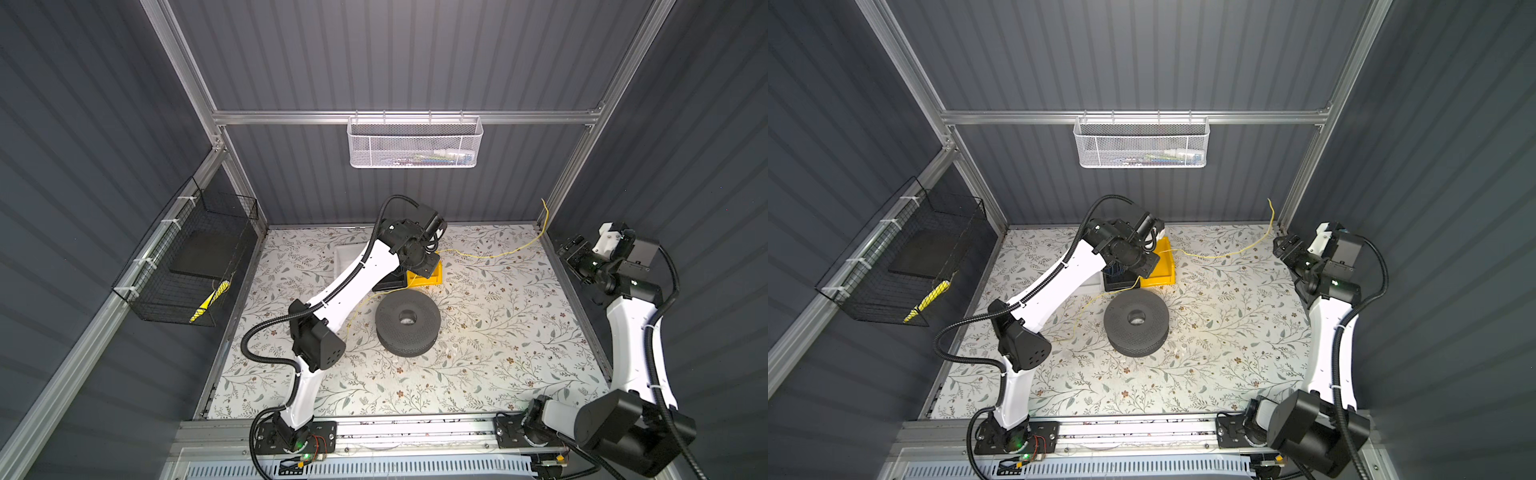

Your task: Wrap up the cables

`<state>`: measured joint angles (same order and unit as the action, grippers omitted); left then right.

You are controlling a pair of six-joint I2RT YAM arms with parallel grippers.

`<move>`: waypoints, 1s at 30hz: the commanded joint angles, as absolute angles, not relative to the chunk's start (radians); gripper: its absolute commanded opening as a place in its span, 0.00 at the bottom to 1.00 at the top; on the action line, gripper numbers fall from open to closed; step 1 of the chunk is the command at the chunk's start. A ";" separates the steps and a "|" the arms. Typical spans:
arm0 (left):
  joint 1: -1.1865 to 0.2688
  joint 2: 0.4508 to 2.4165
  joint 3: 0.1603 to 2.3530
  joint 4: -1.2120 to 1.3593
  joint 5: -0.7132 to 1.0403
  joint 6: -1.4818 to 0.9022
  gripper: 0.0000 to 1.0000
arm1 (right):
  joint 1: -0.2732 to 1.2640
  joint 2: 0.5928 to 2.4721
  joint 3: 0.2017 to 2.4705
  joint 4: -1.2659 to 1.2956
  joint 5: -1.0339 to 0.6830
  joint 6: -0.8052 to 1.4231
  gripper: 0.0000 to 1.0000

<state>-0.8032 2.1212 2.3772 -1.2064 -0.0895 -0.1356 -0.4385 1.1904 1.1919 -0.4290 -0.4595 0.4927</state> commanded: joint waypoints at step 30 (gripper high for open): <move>-0.749 2.272 2.465 -0.965 0.377 -0.413 0.00 | 0.456 1.020 0.657 0.046 -0.381 0.524 0.88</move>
